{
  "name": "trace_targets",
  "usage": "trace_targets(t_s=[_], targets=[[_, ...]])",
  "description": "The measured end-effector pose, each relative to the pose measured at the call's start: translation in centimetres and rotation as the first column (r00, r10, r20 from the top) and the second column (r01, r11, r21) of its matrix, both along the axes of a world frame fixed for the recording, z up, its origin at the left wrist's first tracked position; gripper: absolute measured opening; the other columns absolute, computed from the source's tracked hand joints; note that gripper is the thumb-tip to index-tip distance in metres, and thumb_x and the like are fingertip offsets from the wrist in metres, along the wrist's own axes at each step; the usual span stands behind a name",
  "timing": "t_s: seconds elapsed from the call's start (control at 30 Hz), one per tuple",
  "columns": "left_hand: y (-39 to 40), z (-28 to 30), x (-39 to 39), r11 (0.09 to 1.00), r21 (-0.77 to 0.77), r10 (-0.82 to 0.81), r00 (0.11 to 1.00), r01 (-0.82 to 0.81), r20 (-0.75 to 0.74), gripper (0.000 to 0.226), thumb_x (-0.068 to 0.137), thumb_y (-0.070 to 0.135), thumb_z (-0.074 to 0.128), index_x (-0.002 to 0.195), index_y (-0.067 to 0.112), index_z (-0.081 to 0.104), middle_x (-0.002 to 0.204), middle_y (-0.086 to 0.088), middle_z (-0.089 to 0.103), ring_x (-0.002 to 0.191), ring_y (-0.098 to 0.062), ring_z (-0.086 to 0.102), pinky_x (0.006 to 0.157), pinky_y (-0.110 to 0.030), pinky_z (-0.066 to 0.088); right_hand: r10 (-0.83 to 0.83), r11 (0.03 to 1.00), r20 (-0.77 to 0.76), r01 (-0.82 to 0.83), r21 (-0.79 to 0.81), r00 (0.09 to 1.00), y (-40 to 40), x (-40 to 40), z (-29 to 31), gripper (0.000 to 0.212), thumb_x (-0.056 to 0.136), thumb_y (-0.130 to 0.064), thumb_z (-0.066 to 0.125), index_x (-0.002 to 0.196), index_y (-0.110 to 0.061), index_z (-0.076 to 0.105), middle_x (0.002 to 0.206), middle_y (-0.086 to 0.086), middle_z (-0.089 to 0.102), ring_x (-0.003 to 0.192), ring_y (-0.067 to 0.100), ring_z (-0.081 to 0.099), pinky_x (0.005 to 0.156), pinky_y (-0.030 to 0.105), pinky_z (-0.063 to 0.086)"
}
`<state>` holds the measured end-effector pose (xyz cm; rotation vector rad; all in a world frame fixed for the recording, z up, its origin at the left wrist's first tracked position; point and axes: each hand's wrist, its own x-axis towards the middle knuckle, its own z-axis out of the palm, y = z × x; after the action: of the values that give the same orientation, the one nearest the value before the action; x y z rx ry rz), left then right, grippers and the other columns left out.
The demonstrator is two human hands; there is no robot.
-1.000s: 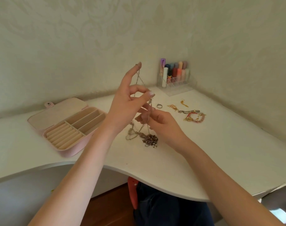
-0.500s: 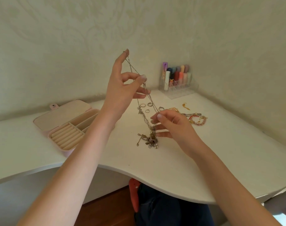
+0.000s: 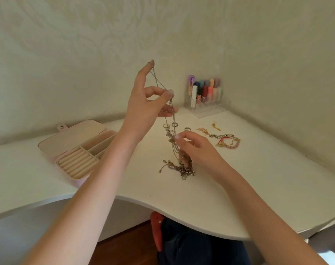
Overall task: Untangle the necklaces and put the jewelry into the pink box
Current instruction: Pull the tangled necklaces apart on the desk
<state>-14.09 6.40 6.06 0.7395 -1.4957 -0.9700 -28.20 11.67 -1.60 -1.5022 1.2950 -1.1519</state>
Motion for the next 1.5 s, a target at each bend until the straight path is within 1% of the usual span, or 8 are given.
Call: trace_targets(t_s=[0.17,0.43,0.57,0.67,0.77,0.97,1.1,1.5], targets=[[0.1,-0.7,-0.4,0.996,0.06,-0.072,0.99,0.065,0.124,0.073,0.085,0.011,0.069,0.145,0.028,0.03,0.079,-0.006,0.068,0.063,-0.024,0.07,0.061,-0.031,0.058,-0.041,0.996,-0.021,0.039,-0.074,0.999,-0.6,0.3,0.2,0.018,0.088,-0.036,0.064,0.091,-0.019,0.065,0.059,0.021,0.051,0.045,0.019,0.055,0.051,0.019,0.044],[-0.3,-1.3,-1.0,0.995,0.09,-0.065,0.969,0.045,0.24,0.067,0.082,0.017,0.072,0.14,0.016,0.039,0.08,-0.001,0.073,0.066,-0.011,0.068,0.063,-0.027,0.057,-0.031,0.998,-0.119,0.025,-0.053,0.992,-1.6,0.4,-0.2,0.005,0.087,-0.023,0.068,0.083,-0.019,0.069,0.043,-0.006,0.044,0.039,0.011,0.041,0.044,0.021,0.035],[-0.6,-1.5,-0.8,0.999,0.043,-0.016,0.904,-0.003,0.427,0.048,0.088,0.031,0.065,0.132,0.017,0.052,0.074,0.002,0.071,0.056,0.0,0.059,0.052,-0.021,0.052,0.043,0.998,0.196,-0.051,0.038,0.98,-1.6,0.3,0.1,0.009,0.092,-0.015,0.059,0.087,-0.012,0.066,0.049,-0.007,0.049,0.043,0.005,0.043,0.054,0.022,0.041],[-0.8,-2.7,-0.2,0.985,-0.12,0.166,0.833,-0.121,0.528,0.021,0.092,0.034,0.058,0.094,0.018,0.072,0.072,0.006,0.068,0.056,-0.011,0.061,0.049,-0.03,0.054,0.082,0.987,0.388,-0.129,0.096,0.918,-1.5,0.0,0.4,0.01,0.095,-0.017,0.055,0.092,-0.012,0.063,0.05,-0.006,0.046,0.042,0.006,0.041,0.072,0.028,0.048],[-0.4,-4.1,0.3,0.972,-0.097,0.236,0.855,-0.216,0.463,0.03,0.092,0.034,0.056,0.075,0.012,0.067,0.07,0.004,0.066,0.055,-0.017,0.062,0.05,-0.034,0.055,0.093,0.982,0.46,-0.157,0.104,0.883,-1.4,0.0,0.4,0.01,0.095,-0.018,0.054,0.095,-0.012,0.063,0.051,-0.006,0.046,0.042,0.007,0.041,0.07,0.026,0.05],[0.6,-5.9,1.5,0.932,0.323,-0.264,0.921,0.166,0.288,0.037,0.084,0.04,0.061,0.087,0.005,0.07,0.084,-0.01,0.073,0.086,-0.021,0.07,0.079,-0.031,0.057,0.044,0.982,0.57,-0.141,0.128,0.82,-1.6,0.0,0.4,0.011,0.094,-0.021,0.056,0.092,-0.017,0.066,0.055,-0.005,0.048,0.047,0.007,0.046,0.073,0.027,0.046],[0.7,-6.7,1.3,0.962,0.255,-0.156,0.959,0.094,0.235,0.004,0.084,0.014,0.068,0.083,0.01,0.069,0.079,-0.008,0.074,0.079,-0.017,0.071,0.078,-0.028,0.058,0.029,0.981,0.563,-0.131,0.142,0.826,-1.5,-0.1,0.4,0.013,0.095,-0.021,0.054,0.095,-0.016,0.066,0.059,-0.003,0.053,0.052,0.01,0.052,0.072,0.028,0.049],[-0.3,-3.9,2.7,0.872,0.451,-0.035,0.944,0.189,-0.327,0.02,0.1,0.014,0.039,0.085,0.005,0.049,0.072,-0.012,0.071,0.067,-0.022,0.069,0.063,-0.033,0.058,-0.04,0.947,0.209,-0.03,0.321,0.977,-0.1,-0.8,0.8,0.019,0.096,-0.028,0.053,0.089,-0.012,0.061,0.076,0.005,0.072,0.061,0.019,0.069,0.053,0.021,0.051]])
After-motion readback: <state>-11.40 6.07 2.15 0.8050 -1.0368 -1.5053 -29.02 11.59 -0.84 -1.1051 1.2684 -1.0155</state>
